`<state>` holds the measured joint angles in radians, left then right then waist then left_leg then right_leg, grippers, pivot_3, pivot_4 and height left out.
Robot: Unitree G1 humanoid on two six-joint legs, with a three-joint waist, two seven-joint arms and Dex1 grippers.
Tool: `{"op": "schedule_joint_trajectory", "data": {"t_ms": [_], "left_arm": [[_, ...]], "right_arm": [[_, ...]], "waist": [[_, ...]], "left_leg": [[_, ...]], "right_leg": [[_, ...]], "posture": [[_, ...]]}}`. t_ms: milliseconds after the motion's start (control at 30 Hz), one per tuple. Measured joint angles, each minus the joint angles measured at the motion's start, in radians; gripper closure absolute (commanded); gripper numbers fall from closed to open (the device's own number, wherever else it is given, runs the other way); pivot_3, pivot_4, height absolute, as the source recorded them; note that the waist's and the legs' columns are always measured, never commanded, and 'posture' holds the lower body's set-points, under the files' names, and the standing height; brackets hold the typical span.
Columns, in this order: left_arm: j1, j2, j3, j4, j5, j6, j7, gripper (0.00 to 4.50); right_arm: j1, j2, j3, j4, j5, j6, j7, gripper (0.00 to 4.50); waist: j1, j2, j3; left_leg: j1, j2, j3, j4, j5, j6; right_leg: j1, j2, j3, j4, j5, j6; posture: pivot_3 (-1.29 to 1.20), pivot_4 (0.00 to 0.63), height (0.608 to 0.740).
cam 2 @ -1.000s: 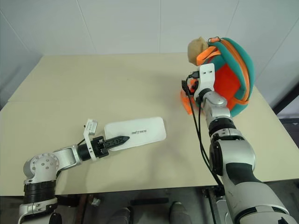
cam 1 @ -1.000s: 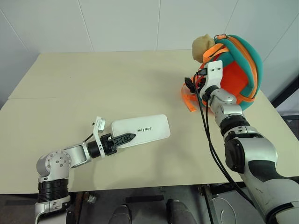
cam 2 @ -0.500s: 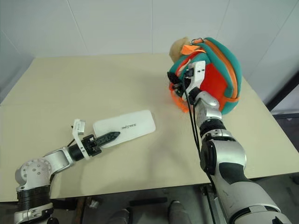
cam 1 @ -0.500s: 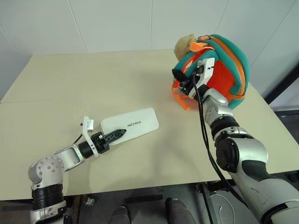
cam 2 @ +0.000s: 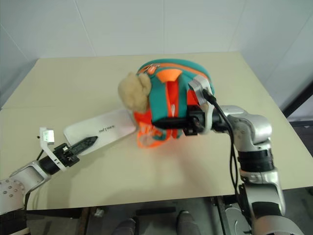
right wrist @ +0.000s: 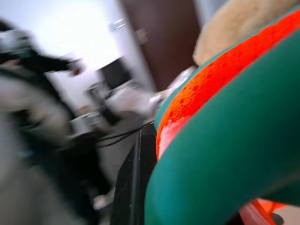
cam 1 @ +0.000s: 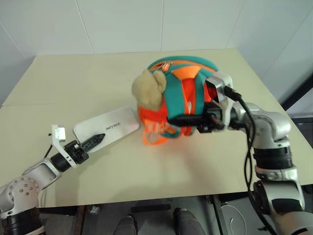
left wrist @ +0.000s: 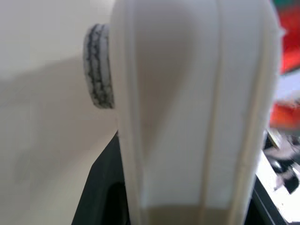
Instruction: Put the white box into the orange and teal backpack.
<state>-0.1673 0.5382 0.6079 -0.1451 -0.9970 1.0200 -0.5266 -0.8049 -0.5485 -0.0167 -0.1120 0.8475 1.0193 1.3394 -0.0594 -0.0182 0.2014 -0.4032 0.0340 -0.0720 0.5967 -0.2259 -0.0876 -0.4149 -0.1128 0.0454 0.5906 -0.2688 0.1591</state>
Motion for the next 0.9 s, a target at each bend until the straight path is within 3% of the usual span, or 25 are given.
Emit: {"op": "schedule_joint_trajectory", "data": {"t_ms": [133,200,367,500,633,800,900], "left_arm": [[0.065,0.008,0.032,-0.083,-0.048,-0.03,-0.03,3.12],[0.083,0.01,0.048,-0.128,-0.08,-0.037,-0.037,3.12],[0.069,0.03,0.066,-0.214,-0.169,-0.074,-0.033,3.12],[0.058,0.119,0.132,-0.288,-0.273,-0.092,-0.033,3.12],[0.065,0.143,0.158,-0.326,-0.334,-0.127,-0.034,3.12],[0.058,0.205,0.103,-0.338,-0.311,-0.164,-0.081,3.12],[0.021,0.227,0.021,-0.314,-0.218,-0.225,-0.138,3.12]], "right_arm": [[0.059,-0.079,0.01,-0.055,0.062,0.084,-0.001,4.48],[0.065,-0.103,0.009,-0.048,0.063,0.091,-0.007,4.48],[0.074,-0.101,0.013,-0.038,0.061,0.075,-0.035,4.48],[0.088,-0.079,0.032,-0.009,0.038,0.046,-0.057,4.48],[0.09,-0.075,0.04,0.019,0.027,0.025,-0.067,4.48],[0.092,-0.063,0.051,0.031,0.017,0.005,-0.07,4.48],[0.094,-0.051,0.051,0.032,0.017,0.002,-0.077,4.48]], "waist": [[0.017,-0.001,0.0],[0.029,-0.001,0.0],[0.035,-0.002,0.0],[0.03,-0.005,0.001],[0.031,-0.005,0.001],[0.031,-0.005,0.001],[0.033,-0.005,0.001]], "left_leg": [[-0.001,0.0,0.0,0.002,-0.001,0.001],[-0.001,0.0,0.001,0.003,-0.001,0.001],[-0.002,0.0,0.001,0.007,-0.002,0.002],[-0.002,0.0,0.002,0.01,-0.003,0.003],[-0.002,0.0,0.002,0.01,-0.003,0.004],[-0.002,0.0,0.002,0.012,-0.003,0.004],[-0.002,0.0,0.002,0.013,-0.003,0.004]], "right_leg": [[0.0,-0.001,0.0,-0.002,-0.002,-0.003],[0.0,-0.001,0.0,-0.002,-0.007,-0.014],[0.002,-0.001,0.0,-0.002,-0.008,-0.016],[0.002,-0.001,0.001,-0.001,-0.008,-0.016],[0.002,-0.001,0.001,0.0,-0.008,-0.016],[0.002,-0.001,0.001,0.0,-0.008,-0.016],[0.003,0.0,0.001,-0.001,-0.008,-0.016]], "posture": [[0.0,0.15,0.74],[0.0,0.15,0.74],[0.0,0.15,0.74],[0.0,0.15,0.74],[0.0,0.15,0.74],[0.0,0.15,0.74],[0.0,0.15,0.74]]}}
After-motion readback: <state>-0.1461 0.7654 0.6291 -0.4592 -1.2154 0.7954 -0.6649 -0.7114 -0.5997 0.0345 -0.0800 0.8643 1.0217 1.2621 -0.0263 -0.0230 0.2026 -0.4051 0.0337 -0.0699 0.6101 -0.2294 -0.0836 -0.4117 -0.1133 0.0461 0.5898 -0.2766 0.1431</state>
